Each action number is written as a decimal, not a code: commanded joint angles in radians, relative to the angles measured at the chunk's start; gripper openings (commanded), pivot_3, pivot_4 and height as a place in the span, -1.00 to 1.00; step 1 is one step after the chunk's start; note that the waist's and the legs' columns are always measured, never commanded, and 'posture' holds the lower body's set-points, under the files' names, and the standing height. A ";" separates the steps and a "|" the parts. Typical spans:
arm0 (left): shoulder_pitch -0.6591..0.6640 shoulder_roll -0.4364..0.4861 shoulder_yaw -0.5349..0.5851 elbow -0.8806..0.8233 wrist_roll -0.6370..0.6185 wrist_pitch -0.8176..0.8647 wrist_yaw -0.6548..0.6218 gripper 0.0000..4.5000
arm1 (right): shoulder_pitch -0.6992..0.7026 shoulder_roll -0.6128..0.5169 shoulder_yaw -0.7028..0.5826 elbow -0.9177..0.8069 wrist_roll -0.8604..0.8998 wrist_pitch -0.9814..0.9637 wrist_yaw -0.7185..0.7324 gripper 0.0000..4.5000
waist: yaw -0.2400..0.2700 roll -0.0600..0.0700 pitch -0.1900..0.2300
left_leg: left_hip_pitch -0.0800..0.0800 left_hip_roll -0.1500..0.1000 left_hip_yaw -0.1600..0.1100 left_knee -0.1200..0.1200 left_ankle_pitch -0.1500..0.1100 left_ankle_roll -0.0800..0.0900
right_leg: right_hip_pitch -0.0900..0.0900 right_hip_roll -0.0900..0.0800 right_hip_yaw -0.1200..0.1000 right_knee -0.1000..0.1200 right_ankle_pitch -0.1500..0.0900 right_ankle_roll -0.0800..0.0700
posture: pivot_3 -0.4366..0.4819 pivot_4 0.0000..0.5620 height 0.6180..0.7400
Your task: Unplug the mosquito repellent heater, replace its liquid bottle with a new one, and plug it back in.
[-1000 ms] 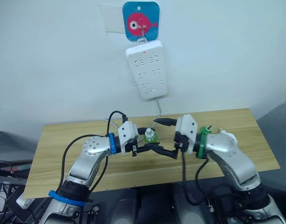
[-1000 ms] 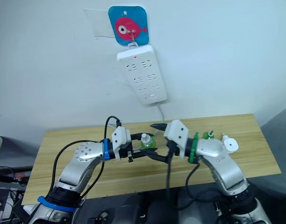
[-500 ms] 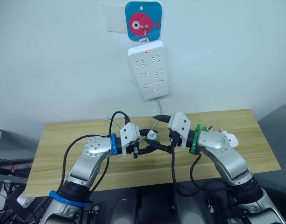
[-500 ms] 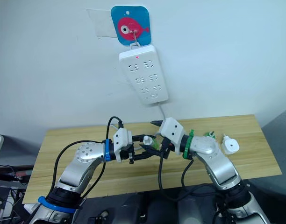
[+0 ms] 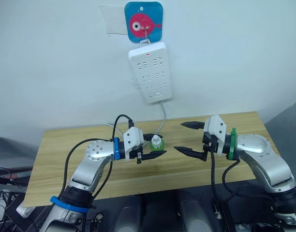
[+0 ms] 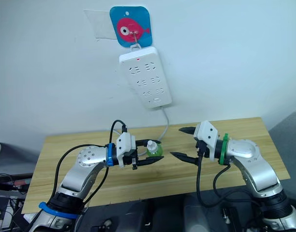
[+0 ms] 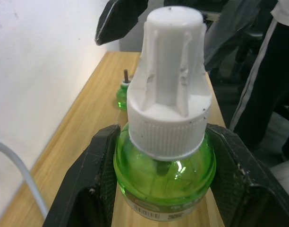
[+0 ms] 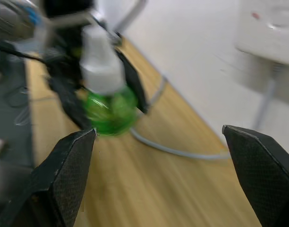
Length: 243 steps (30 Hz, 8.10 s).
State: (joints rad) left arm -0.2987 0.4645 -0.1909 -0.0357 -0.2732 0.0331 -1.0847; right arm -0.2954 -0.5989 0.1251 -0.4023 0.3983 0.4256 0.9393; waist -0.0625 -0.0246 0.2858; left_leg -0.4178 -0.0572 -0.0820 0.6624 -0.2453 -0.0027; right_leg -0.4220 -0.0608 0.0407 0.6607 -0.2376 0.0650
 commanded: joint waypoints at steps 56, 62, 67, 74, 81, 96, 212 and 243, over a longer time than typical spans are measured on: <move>-0.006 -0.003 -0.015 -0.075 -0.021 0.019 -0.047 -0.01 | -0.061 0.116 0.157 -0.128 0.005 0.093 -0.141 -0.79 | 0.005 0.000 0.001 | 0.000 -0.001 -0.001 0.000 0.000 0.000 | 0.000 -0.001 -0.001 -0.002 0.000 0.000 | -0.27 0.03 1.00; -0.008 -0.004 -0.012 -0.069 -0.020 0.017 -0.046 -0.01 | -0.061 0.126 0.144 -0.134 0.012 0.069 -0.128 -0.91 | 0.005 0.000 0.001 | 0.000 -0.001 -0.001 0.000 0.000 0.000 | 0.000 -0.001 -0.001 -0.002 0.000 0.000 | -0.26 0.04 1.00; 0.000 0.006 -0.005 -0.061 -0.020 0.011 -0.052 -0.01 | -0.075 0.122 0.050 -0.220 0.151 0.145 -0.136 -0.91 | 0.005 0.000 0.001 | -0.001 -0.001 -0.001 0.000 0.000 0.000 | 0.000 -0.001 0.000 -0.002 0.000 0.000 | -0.26 0.04 1.00; 0.003 0.013 0.000 -0.036 -0.015 -0.007 -0.059 -0.01 | -0.158 0.129 -0.138 -0.263 0.335 0.326 -0.319 -0.91 | 0.005 0.000 0.001 | -0.001 -0.001 -0.001 -0.001 0.000 0.000 | 0.000 -0.001 -0.001 -0.002 0.000 0.000 | -0.28 0.10 1.00; 0.032 0.009 0.004 -0.055 -0.018 -0.001 -0.036 -0.01 | 0.035 0.133 -0.195 -0.198 0.113 0.274 -0.570 -0.91 | 0.009 0.000 0.002 | -0.002 -0.001 -0.003 -0.002 0.000 0.000 | 0.000 -0.002 0.000 -0.004 0.000 0.000 | -0.32 0.17 1.00; 0.078 0.058 0.018 -0.140 -0.046 0.057 -0.036 -0.01 | 0.142 0.345 -0.090 0.459 -0.262 -0.307 -0.673 -0.91 | -0.021 0.004 0.010 | -0.001 0.000 0.001 -0.002 0.000 0.000 | -0.001 0.000 0.001 -0.003 0.000 0.000 | -0.24 0.22 1.00; 0.162 -0.257 -0.031 -0.198 0.123 -0.290 0.402 1.00 | 0.117 0.348 -0.287 -0.101 1.374 0.386 -1.254 -0.63 | -0.023 0.001 0.017 | -0.004 -0.001 0.000 -0.001 0.000 0.001 | -0.002 0.004 0.000 -0.002 0.000 0.000 | -0.34 -0.06 1.00; 0.104 -0.292 -0.048 -0.111 0.101 -0.312 0.426 0.00 | 0.137 0.245 -0.146 -0.164 1.443 0.250 -1.265 -0.48 | -0.023 0.001 0.015 | -0.004 0.000 0.000 0.000 0.000 0.001 | -0.002 0.004 0.001 -0.001 0.000 0.000 | -0.35 -0.10 1.00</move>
State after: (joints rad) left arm -0.1915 0.1801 -0.2320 -0.1109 -0.1496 -0.2871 -0.6636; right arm -0.1632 -0.3500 -0.0323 -0.5071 1.8339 0.6741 -0.3427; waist -0.0859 -0.0238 0.3013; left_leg -0.4217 -0.0575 -0.0818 0.6626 -0.2454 -0.0020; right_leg -0.4236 -0.0565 0.0414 0.6599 -0.2378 0.0653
